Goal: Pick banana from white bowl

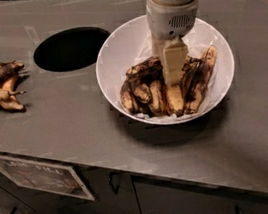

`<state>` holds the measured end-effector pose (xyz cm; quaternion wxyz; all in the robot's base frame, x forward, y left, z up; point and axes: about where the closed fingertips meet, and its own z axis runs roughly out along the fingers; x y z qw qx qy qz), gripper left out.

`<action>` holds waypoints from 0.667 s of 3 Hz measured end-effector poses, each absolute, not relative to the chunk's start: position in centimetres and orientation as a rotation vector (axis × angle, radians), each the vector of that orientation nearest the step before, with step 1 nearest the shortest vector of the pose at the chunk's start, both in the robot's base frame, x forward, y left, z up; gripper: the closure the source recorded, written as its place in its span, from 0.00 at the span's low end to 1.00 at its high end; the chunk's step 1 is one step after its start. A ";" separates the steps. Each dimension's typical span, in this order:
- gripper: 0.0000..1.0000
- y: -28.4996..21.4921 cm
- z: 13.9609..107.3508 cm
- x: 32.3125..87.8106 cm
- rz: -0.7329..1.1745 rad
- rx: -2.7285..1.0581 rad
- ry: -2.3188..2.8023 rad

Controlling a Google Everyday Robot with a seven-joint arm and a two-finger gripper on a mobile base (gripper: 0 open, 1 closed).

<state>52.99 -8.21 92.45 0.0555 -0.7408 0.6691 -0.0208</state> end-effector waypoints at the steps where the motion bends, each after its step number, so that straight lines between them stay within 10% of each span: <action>1: 0.42 -8.1 92.4 53.1 -0.062 -2.253 2.029; 2: 0.58 -7.7 92.5 53.2 -0.064 -2.256 2.021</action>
Offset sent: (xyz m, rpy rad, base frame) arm -0.0154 -0.0039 0.0014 -0.0454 0.0681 0.0116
